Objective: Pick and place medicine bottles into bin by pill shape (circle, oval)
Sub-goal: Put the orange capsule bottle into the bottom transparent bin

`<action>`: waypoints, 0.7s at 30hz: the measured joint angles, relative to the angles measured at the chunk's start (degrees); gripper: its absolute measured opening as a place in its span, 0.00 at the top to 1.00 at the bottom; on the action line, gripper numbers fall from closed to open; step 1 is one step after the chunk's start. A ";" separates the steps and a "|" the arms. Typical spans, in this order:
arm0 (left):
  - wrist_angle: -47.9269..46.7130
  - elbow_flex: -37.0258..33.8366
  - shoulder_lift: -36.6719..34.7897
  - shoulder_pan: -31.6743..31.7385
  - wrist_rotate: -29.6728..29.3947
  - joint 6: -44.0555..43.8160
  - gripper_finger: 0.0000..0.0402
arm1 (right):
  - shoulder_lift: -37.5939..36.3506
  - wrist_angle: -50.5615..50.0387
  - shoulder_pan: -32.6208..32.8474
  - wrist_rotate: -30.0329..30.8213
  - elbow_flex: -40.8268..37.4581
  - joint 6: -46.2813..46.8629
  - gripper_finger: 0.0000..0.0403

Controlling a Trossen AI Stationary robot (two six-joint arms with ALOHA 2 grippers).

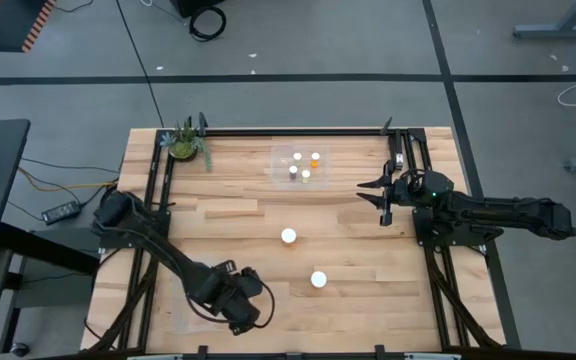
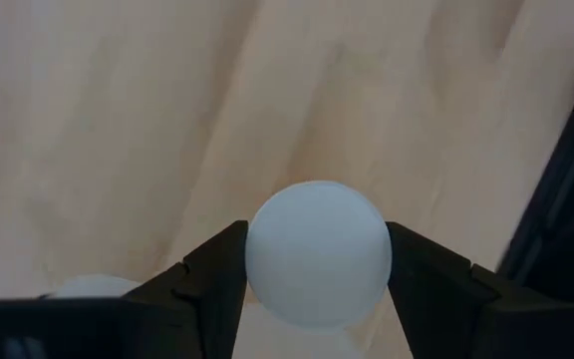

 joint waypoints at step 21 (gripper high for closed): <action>-18.94 -0.91 -8.28 -14.05 -21.89 -23.74 0.44 | 0.00 -0.02 0.00 0.02 0.00 0.00 0.71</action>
